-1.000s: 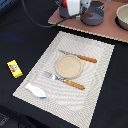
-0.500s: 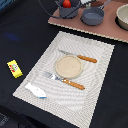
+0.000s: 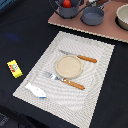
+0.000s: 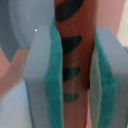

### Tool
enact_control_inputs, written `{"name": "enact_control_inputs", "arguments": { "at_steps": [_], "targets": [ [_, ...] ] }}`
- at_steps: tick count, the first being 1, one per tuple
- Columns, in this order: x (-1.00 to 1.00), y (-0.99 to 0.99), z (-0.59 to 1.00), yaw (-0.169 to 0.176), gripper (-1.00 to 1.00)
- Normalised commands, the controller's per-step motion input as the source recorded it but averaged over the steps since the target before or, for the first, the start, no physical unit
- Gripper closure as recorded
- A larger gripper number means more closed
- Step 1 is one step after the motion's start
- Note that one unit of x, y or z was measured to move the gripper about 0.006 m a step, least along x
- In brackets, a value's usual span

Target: Interact with the objects in diverse but meaningful ways.

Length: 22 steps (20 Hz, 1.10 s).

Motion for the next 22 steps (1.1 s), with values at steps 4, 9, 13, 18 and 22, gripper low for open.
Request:
{"name": "enact_control_inputs", "arguments": {
  "at_steps": [4,9,13,18,22],
  "targets": [
    [0.49,0.52,-0.07,0.002,1.0],
    [0.41,0.38,0.02,0.0,1.0],
    [0.29,0.32,0.04,0.0,-1.0],
    [0.28,0.33,0.6,0.0,-1.0],
    [0.2,0.25,1.0,0.0,-1.0]
  ]
}}
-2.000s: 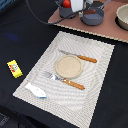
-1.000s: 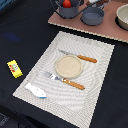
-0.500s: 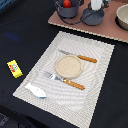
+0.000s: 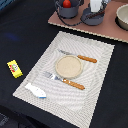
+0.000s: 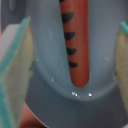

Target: Interact with the objects in diverse but meaningful ways.

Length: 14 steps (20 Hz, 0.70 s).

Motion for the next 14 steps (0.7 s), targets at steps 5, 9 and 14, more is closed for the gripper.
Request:
{"name": "enact_control_inputs", "arguments": {
  "at_steps": [5,9,14],
  "targets": [
    [0.13,-0.15,1.0,-0.009,-1.0],
    [0.06,-0.75,0.87,-0.016,-1.0],
    [0.03,-0.91,0.65,0.0,-1.0]
  ]
}}
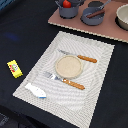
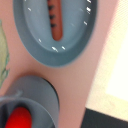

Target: Interact with the objects in diverse but meaningful ways.

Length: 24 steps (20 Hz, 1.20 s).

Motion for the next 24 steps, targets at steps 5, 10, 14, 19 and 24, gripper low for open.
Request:
{"name": "enact_control_inputs", "arguments": {
  "at_steps": [5,10,14,19,24],
  "targets": [
    [0.02,-1.0,0.25,0.0,-1.0],
    [0.0,-1.0,0.01,0.0,-1.0],
    [0.06,-1.0,-0.05,0.0,-1.0],
    [0.09,-1.0,-0.09,0.0,-1.0],
    [0.09,-1.0,-0.1,0.0,-1.0]
  ]
}}
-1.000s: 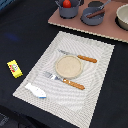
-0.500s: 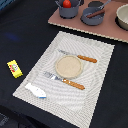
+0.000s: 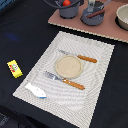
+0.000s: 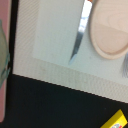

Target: Interact with the objects in diverse but meaningful ways.

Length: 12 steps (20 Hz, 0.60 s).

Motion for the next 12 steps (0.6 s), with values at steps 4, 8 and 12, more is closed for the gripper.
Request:
{"name": "enact_control_inputs", "arguments": {
  "at_steps": [4,8,12],
  "targets": [
    [0.07,-1.0,-0.13,-0.007,-1.0],
    [0.06,-1.0,-0.14,-0.012,-1.0],
    [0.06,-0.97,-0.17,-0.02,-1.0]
  ]
}}
